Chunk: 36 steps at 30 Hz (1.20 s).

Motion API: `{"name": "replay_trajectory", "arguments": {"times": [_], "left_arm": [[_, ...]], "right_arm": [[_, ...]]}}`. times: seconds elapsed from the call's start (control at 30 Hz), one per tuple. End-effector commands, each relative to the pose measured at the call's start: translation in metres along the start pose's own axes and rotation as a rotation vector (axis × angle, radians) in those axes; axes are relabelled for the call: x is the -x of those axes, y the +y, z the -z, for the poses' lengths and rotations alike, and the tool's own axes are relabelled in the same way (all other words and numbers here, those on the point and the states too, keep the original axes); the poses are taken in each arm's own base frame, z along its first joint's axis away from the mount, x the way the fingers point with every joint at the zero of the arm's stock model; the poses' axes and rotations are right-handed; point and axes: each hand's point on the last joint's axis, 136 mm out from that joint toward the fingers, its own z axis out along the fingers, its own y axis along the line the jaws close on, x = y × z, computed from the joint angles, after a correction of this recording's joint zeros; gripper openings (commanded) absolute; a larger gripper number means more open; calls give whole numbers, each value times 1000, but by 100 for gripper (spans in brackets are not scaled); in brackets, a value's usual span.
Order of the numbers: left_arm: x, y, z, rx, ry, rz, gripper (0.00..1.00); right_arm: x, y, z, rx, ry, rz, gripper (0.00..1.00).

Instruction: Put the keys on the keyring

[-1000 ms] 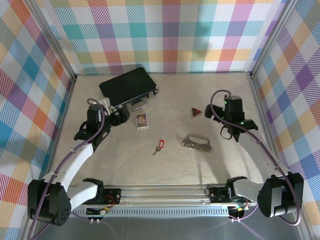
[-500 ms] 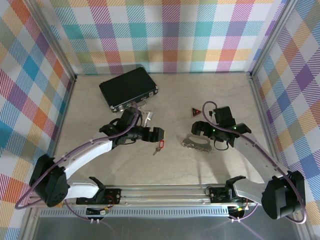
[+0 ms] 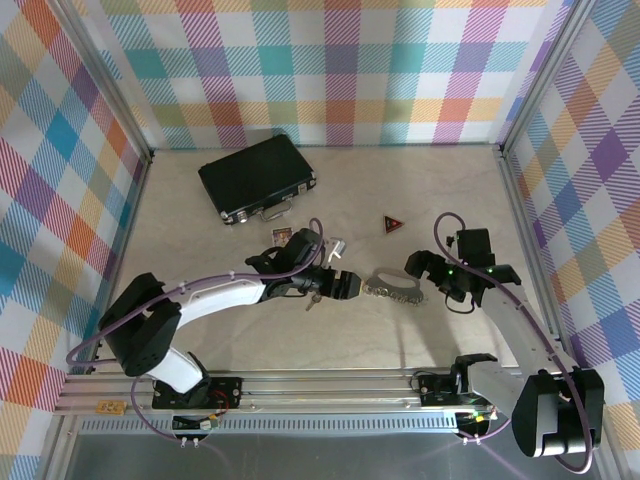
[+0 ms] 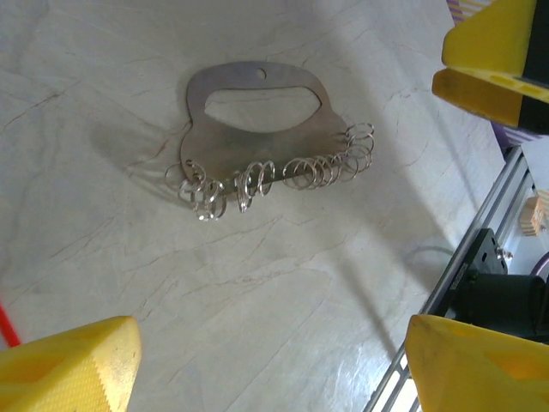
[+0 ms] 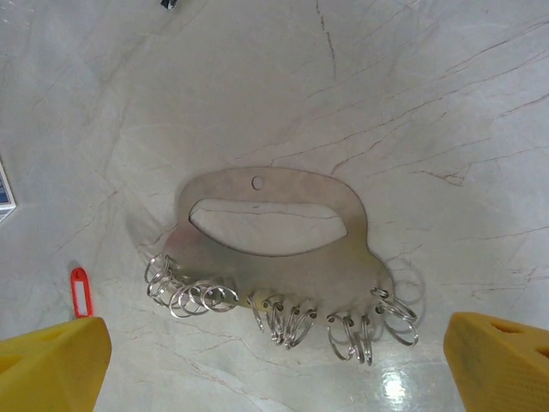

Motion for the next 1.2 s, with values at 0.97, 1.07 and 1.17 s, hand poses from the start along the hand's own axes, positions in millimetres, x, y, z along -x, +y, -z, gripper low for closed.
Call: {"name": "replay_trajectory", "arguments": {"times": [0.97, 1.07, 1.17], "left_arm": [[20, -11, 14, -117, -176, 7, 78], [27, -9, 19, -111, -204, 14, 78], [30, -4, 24, -101, -217, 21, 78]], "right_arm": [[-61, -3, -53, 13, 201, -70, 94], [-67, 5, -57, 26, 213, -61, 93], [-72, 15, -61, 33, 222, -30, 93]]}}
